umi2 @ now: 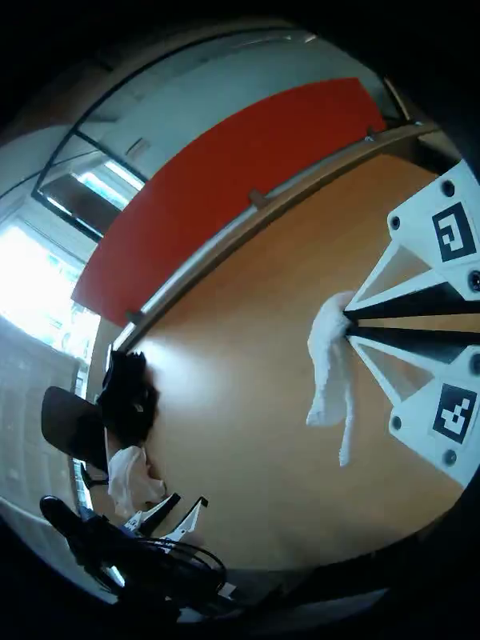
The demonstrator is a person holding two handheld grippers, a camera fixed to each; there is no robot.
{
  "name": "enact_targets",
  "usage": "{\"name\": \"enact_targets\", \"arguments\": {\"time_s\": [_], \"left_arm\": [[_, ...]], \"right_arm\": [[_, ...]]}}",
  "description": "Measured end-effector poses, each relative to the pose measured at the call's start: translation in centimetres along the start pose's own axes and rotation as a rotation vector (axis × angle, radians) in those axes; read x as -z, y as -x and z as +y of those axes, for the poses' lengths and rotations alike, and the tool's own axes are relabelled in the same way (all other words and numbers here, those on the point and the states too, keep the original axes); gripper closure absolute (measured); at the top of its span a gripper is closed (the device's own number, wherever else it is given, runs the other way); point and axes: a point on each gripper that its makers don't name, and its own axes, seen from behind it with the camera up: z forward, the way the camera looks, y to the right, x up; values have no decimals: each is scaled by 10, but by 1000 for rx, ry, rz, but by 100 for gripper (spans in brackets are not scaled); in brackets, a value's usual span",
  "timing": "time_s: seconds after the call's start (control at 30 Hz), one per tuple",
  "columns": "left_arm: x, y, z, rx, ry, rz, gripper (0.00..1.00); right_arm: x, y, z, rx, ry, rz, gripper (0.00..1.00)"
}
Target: Fold towel
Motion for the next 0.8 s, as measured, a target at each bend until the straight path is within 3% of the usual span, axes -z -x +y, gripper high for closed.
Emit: {"name": "enact_targets", "arguments": {"time_s": [0.8], "left_arm": [[-5, -8, 6, -15, -26, -9, 7]], "right_arm": [[29, 121, 125, -122, 144, -128, 94]]}}
